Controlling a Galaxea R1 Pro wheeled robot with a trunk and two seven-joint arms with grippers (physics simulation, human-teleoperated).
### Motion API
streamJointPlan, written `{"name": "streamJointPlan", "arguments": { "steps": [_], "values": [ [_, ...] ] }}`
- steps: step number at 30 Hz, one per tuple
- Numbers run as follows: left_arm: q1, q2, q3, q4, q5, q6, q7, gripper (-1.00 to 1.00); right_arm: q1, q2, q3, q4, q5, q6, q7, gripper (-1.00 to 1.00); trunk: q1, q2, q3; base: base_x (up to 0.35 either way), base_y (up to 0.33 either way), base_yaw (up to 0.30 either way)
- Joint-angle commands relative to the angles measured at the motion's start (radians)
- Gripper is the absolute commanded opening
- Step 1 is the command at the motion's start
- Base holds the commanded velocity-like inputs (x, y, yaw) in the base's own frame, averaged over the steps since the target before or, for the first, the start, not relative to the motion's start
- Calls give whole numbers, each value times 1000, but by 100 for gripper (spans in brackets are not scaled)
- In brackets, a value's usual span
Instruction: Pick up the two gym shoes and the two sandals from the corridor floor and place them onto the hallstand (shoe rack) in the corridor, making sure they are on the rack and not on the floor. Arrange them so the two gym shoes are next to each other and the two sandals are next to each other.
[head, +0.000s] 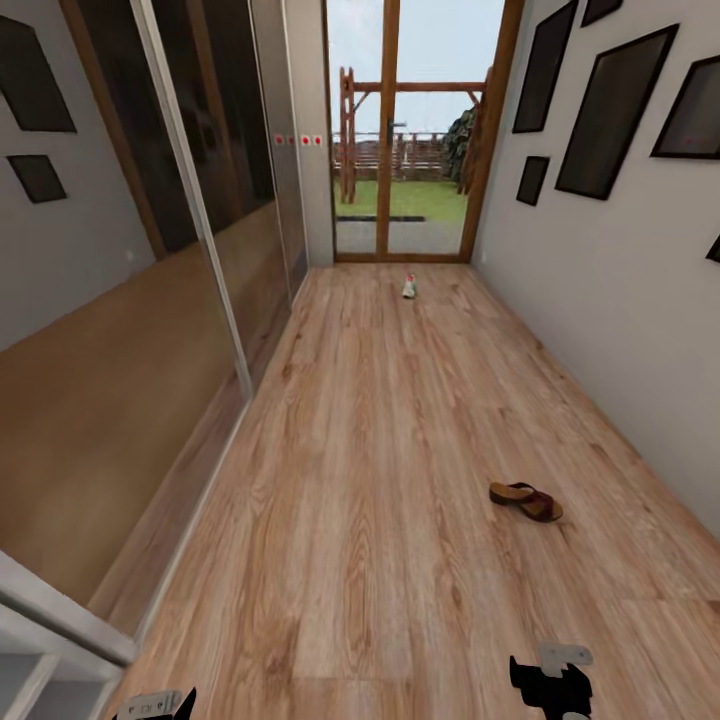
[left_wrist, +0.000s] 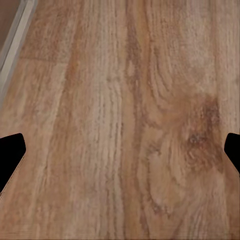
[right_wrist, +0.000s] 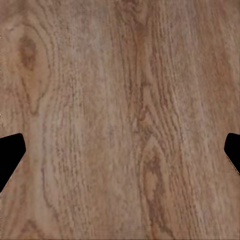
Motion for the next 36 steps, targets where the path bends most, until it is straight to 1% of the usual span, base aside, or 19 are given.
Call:
{"name": "streamJointPlan", "arguments": {
  "steps": [1,36],
  "values": [
    [-1,0,4,1,9,0,-10,100,-1,0,-8,1,11,-3,-3,100,0,0,-1,339,0,0],
    [-1,0,4,1,9,0,-10,100,-1,0,-8,1,11,-3,-3,100,0,0,-1,339,0,0]
  ]
}}
